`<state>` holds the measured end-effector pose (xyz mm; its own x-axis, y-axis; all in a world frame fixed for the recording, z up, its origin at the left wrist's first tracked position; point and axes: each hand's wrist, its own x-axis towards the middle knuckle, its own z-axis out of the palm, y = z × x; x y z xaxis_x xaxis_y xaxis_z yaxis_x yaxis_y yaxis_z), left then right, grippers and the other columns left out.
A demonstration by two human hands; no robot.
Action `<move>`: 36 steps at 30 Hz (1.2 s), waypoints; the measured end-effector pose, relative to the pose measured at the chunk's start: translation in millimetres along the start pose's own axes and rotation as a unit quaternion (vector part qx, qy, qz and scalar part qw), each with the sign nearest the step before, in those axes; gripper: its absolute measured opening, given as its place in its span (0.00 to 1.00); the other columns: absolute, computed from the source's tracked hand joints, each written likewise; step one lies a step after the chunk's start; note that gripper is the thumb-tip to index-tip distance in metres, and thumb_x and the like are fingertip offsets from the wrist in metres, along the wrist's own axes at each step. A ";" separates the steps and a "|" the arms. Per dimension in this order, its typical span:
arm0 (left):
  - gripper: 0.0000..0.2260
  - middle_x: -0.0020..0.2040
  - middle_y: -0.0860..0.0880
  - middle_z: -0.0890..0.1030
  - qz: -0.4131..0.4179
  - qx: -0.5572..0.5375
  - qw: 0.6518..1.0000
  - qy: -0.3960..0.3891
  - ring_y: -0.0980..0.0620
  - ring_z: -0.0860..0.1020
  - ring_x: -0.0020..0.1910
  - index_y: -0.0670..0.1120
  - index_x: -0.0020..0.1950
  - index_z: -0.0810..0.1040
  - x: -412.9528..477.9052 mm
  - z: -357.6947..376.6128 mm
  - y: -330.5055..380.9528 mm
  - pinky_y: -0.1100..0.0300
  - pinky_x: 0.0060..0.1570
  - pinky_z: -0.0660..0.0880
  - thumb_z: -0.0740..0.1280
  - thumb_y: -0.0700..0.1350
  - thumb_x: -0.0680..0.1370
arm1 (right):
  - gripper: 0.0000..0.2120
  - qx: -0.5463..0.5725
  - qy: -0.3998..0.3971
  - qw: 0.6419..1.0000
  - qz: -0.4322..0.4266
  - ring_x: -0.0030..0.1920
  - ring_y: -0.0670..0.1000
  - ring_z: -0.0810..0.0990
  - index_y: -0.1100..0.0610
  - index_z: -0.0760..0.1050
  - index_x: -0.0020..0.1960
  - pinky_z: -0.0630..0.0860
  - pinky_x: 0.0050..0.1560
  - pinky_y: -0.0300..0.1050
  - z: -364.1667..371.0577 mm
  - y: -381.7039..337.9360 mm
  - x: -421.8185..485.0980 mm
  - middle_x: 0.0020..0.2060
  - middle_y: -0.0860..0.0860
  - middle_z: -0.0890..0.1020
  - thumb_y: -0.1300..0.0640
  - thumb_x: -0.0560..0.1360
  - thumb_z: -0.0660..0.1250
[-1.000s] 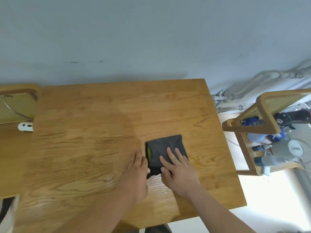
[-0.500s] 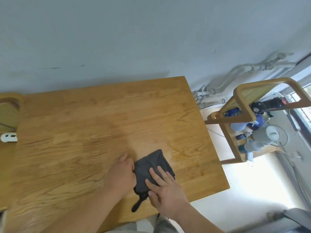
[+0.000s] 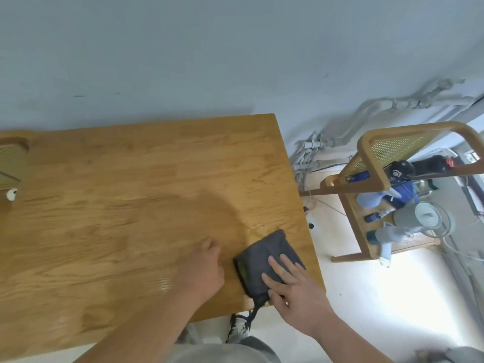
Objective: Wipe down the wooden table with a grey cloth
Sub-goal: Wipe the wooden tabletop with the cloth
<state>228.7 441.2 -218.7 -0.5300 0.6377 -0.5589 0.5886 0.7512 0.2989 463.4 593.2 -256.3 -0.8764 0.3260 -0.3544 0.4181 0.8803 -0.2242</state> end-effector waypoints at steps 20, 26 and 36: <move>0.32 0.85 0.44 0.46 -0.052 -0.044 0.997 -0.025 0.40 0.51 0.83 0.50 0.83 0.56 -36.6 8.5 9.1 0.48 0.80 0.58 0.64 0.46 0.81 | 0.29 0.009 -0.126 0.990 0.057 0.81 0.47 0.31 0.35 0.46 0.82 0.38 0.80 0.49 -48.4 3.3 35.8 0.81 0.40 0.36 0.34 0.82 0.35; 0.31 0.85 0.46 0.45 -0.047 -0.061 0.997 -0.025 0.41 0.52 0.83 0.51 0.83 0.57 -37.6 6.7 0.8 0.49 0.79 0.59 0.64 0.47 0.81 | 0.31 0.092 -0.114 0.976 0.161 0.82 0.56 0.33 0.40 0.51 0.84 0.42 0.81 0.58 -51.5 -23.2 59.9 0.83 0.47 0.39 0.32 0.83 0.44; 0.20 0.84 0.46 0.53 0.018 -0.104 0.994 0.024 0.45 0.62 0.78 0.53 0.74 0.69 -4.0 -25.5 -28.8 0.53 0.72 0.69 0.63 0.47 0.82 | 0.29 -0.008 -0.122 0.992 -0.026 0.80 0.51 0.29 0.38 0.48 0.83 0.38 0.82 0.56 -50.1 -72.9 120.3 0.81 0.43 0.35 0.36 0.83 0.41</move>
<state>198.3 421.4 -205.4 -0.5418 0.6685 -0.5096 0.4711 0.7435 0.4746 315.6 585.5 -237.2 -0.8121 0.1877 -0.5525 0.3673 0.9001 -0.2342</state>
